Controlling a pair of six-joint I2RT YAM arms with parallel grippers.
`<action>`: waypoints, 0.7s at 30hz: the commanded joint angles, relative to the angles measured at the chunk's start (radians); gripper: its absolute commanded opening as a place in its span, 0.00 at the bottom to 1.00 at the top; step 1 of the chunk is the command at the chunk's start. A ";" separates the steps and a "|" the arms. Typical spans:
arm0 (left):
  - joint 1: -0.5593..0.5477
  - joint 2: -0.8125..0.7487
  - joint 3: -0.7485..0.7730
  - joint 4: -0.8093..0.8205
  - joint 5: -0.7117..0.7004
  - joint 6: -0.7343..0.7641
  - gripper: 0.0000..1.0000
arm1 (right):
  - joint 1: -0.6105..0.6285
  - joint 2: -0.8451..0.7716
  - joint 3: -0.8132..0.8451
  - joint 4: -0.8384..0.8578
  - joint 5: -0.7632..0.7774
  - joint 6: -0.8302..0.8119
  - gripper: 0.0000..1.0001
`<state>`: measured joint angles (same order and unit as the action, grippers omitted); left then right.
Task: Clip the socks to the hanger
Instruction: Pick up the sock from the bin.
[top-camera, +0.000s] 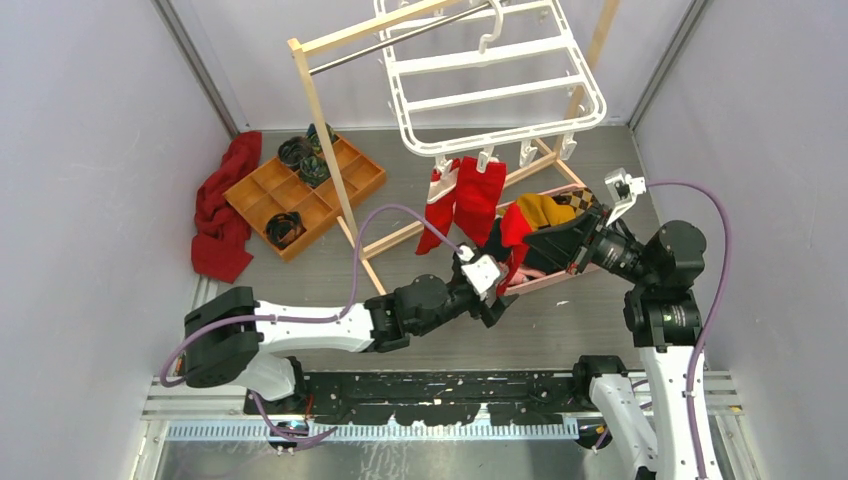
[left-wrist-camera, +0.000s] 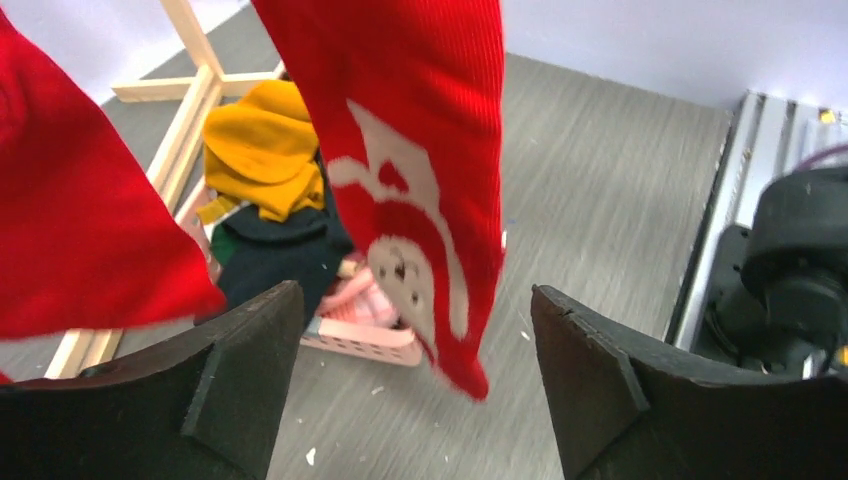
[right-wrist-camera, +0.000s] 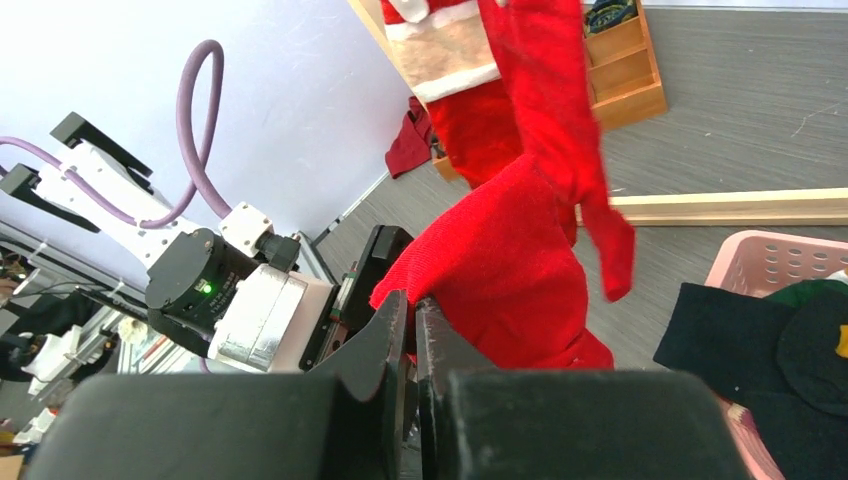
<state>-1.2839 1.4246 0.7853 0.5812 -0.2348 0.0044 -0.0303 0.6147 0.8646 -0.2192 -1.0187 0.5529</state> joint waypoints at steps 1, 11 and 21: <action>-0.006 0.032 0.076 0.107 -0.090 0.010 0.82 | 0.030 0.020 -0.011 0.088 0.060 0.047 0.03; -0.002 -0.071 0.055 -0.038 0.047 -0.001 0.00 | 0.073 0.036 -0.020 0.064 0.080 -0.003 0.04; 0.136 -0.328 0.115 -0.601 0.485 -0.401 0.00 | 0.074 -0.002 0.009 -0.214 0.058 -0.435 0.64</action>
<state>-1.2053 1.1584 0.8566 0.2256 0.0414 -0.1841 0.0383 0.6384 0.8383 -0.3229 -0.9463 0.3534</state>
